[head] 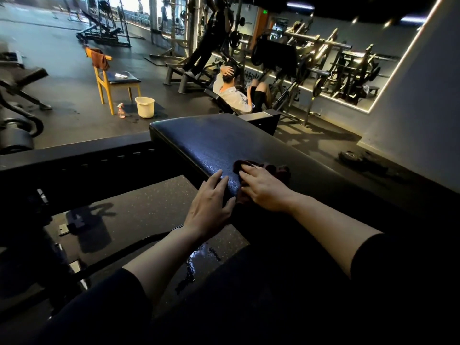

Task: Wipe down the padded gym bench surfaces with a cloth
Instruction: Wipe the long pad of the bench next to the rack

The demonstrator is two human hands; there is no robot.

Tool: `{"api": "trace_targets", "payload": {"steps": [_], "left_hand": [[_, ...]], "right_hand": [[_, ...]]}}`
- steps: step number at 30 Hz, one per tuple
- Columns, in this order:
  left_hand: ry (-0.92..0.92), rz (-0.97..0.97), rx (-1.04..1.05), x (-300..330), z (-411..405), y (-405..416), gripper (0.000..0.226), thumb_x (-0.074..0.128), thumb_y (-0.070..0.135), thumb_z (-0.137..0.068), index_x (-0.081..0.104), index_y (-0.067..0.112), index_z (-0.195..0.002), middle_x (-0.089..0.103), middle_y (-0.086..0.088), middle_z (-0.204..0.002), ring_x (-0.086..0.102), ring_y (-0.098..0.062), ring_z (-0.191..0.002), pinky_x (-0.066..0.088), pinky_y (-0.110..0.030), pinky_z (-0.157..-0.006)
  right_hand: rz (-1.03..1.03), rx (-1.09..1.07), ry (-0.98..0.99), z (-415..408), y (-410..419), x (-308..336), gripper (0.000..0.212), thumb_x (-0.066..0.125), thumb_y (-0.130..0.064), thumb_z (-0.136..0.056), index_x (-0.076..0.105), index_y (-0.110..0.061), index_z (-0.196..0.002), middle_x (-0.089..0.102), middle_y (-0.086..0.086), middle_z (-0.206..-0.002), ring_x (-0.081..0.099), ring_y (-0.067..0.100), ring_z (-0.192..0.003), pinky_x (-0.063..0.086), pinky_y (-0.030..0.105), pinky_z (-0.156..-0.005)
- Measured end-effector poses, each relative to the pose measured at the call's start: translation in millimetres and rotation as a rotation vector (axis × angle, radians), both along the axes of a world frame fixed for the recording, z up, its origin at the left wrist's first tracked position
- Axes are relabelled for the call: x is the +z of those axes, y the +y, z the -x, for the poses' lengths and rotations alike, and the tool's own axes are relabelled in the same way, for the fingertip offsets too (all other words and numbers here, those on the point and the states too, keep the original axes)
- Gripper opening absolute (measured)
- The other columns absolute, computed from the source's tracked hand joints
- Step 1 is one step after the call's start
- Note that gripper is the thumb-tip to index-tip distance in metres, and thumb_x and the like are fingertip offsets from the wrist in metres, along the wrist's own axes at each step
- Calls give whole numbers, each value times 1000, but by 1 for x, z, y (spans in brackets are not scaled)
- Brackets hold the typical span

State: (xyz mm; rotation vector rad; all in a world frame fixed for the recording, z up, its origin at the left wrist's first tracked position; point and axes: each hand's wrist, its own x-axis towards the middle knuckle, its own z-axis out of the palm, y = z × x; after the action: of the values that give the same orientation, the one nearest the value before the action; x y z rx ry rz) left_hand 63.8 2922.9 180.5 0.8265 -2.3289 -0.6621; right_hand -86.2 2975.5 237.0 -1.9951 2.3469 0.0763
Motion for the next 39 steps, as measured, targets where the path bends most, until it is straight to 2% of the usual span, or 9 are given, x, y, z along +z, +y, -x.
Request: {"api": "trace_targets", "payload": {"steps": [4,10,14,17,21,26,30,34,39], "left_hand": [[-73,8,59,7,-7,-15,58,50,24,-95,31,5,-146,25,-12,-155,25,-25,-142,20,-35,-117],[-102,9,44,3,-11,-29,60,51,26,-95,30,10,-148,25,-5,-156,24,-21,-143,20,-33,-117],[-96,88,12,-4,-12,-33,59,51,24,-96,28,9,-149,25,-5,-156,19,-16,-145,8,-25,-117],[-83,158,34,-3,-11,-37,52,49,22,-96,36,11,-146,32,-4,-153,27,-16,-142,9,-23,-115],[-70,174,59,4,-14,-42,46,50,22,-95,45,16,-141,43,1,-147,36,-22,-137,17,-26,-114],[23,208,31,2,-12,-45,43,43,32,-87,65,9,-115,65,-7,-121,59,-23,-112,27,-34,-112],[32,255,-69,0,6,-39,35,54,28,-87,65,10,-116,65,-4,-119,59,-20,-110,27,-37,-114],[-17,242,-120,-1,15,-39,31,52,29,-89,65,14,-114,62,-1,-125,57,-17,-115,14,-29,-115],[-52,268,-121,5,12,-40,37,45,32,-89,67,12,-111,64,-3,-124,59,-18,-114,15,-29,-114]], "right_hand": [[52,57,-9,-14,-40,-2,51,33,-23,-103,22,-5,-149,11,12,-159,9,23,-147,0,24,-115],[-118,61,63,-5,4,7,67,36,-47,-99,10,-18,-153,2,4,-161,7,16,-147,11,31,-118],[-204,41,57,-2,-3,7,72,34,-50,-99,1,-17,-153,-7,4,-160,-1,16,-148,8,33,-118],[-164,-22,-54,-2,-41,-1,73,33,-51,-99,0,-15,-153,-9,4,-160,-6,18,-147,5,41,-120],[-58,-49,-97,2,-73,-10,73,30,-54,-98,3,-15,-153,-5,4,-161,-5,17,-148,4,39,-120],[-99,-15,-74,-6,-25,-7,68,31,-50,-100,0,-20,-153,-9,0,-160,-6,14,-147,2,34,-120],[-204,-103,-39,7,32,1,65,30,-45,-101,-1,-20,-153,-10,-1,-160,-4,13,-147,1,29,-120],[-210,-216,-110,28,-10,2,68,31,-44,-101,1,-11,-152,-10,8,-160,-6,19,-147,0,34,-120],[-91,-288,-117,33,-40,-4,66,27,-45,-102,3,-10,-153,-9,7,-160,-8,20,-147,-1,34,-119]]}}
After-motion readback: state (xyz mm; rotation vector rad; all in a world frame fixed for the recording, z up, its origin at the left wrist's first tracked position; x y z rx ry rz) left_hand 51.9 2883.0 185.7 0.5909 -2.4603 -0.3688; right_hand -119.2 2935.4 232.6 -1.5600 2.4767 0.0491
